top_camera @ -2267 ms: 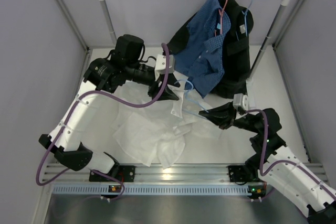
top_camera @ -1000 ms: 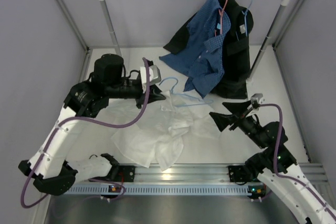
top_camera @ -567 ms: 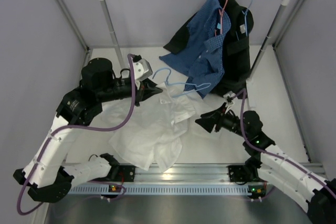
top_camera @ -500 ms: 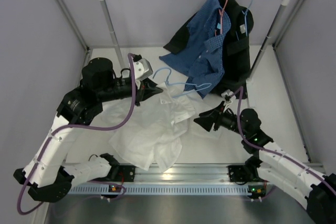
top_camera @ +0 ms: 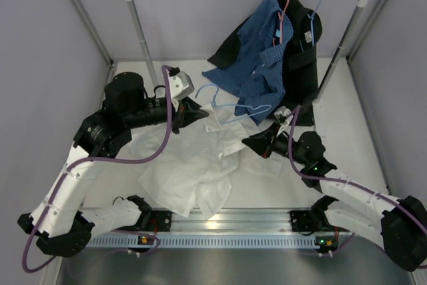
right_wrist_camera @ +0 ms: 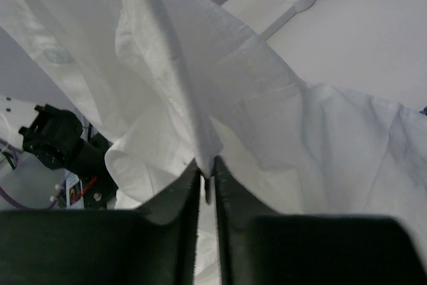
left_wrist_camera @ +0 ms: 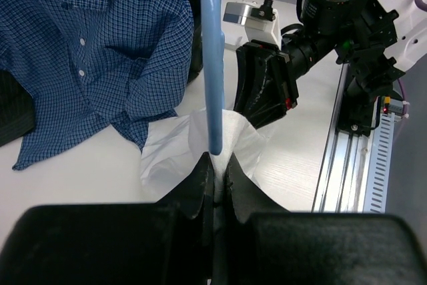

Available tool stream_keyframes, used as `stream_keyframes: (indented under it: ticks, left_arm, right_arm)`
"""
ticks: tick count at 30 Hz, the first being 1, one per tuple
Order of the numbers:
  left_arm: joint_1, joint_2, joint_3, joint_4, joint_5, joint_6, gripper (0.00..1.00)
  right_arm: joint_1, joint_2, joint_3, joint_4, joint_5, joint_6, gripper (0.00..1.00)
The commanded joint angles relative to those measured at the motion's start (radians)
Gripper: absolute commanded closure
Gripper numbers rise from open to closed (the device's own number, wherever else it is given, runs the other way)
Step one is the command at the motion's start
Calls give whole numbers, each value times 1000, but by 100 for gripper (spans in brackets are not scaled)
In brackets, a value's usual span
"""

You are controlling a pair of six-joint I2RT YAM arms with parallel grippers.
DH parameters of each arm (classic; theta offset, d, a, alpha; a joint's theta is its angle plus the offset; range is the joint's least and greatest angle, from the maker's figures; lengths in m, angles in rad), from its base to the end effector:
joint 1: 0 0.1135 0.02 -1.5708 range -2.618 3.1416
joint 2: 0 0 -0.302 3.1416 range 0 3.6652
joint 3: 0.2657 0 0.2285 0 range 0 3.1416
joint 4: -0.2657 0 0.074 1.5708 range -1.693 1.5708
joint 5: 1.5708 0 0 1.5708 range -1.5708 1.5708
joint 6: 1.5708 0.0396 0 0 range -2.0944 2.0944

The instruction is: Place the shirt on the hanger

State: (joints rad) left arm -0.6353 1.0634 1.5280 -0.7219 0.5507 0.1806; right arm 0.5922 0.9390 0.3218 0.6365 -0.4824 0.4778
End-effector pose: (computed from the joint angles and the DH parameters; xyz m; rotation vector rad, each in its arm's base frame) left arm 0.1066 -0.1043 0.5025 1.0884 1.5169 -0.8191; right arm 0.1268 0.1075 0.2806 -0.5033 1.6104 1.1970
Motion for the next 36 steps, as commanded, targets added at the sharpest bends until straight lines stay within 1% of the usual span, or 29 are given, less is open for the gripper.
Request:
stream_keyframes:
  ticks: [1,2,3,5,6,9,10,11,13,14,15,17,19,23,26,27,28,30,33,36]
  left_arm:
    - [5,-8,9,87,20,-13,100]
    - [5,-14,4,87,9,-10,100]
    - [5,-20,-2,87,-3,-9,100]
    - [5,-49,-32,87,-23,8,100]
    - [5,-77,-46,88,-20,16,100]
    - [5,-127,-123,98,52,62,100]
    - [5,-163,-147,107,55,77,100]
    - [5,-181,-202,119,22,79,100]
    - [5,-238,-265,168,-11,94,100]
    - [5,-258,-328,185,-29,100,100]
    - [5,-275,-357,200,-34,115,100]
    - [5,-321,-431,242,-38,131,100]
    - [5,-342,-468,262,-44,151,100]
    - [5,-350,-502,263,-95,172,100]
    - [5,-339,-499,286,-159,143,100]
    - [5,-329,-491,288,-175,117,100]
    - [5,-326,-476,297,-231,102,100]
    - [5,-318,-463,323,-288,59,100]
    - [5,-286,-433,323,-316,30,100]
    - [5,-235,-402,323,-261,-13,100]
  right_arm:
    - [18,-5,25,132,37,-45,97]
    - [18,-20,28,114,53,-51,100]
    - [18,-32,37,86,97,-57,100]
    - [15,-71,55,-30,151,-85,100]
    - [5,-80,84,-116,183,-103,100]
    - [-34,-100,157,-242,226,-125,100]
    - [-46,-117,172,-312,235,-123,100]
    - [-61,-127,203,-348,251,-122,100]
    - [-117,-156,235,-415,258,-105,100]
    - [-136,-163,270,-495,266,-97,100]
    - [-182,-169,284,-527,265,-85,100]
    - [-221,-178,325,-601,248,-81,100]
    - [-264,-175,352,-630,226,-93,100]
    - [-282,-160,447,-715,177,-126,100]
    - [-281,-135,503,-767,98,-117,100]
    - [-279,-132,519,-811,88,-116,100]
    - [-279,-134,528,-831,82,-116,100]
    - [-278,-149,540,-854,77,-107,100]
    - [-278,-181,545,-847,33,-79,100]
    - [-255,-174,562,-747,-91,-15,100]
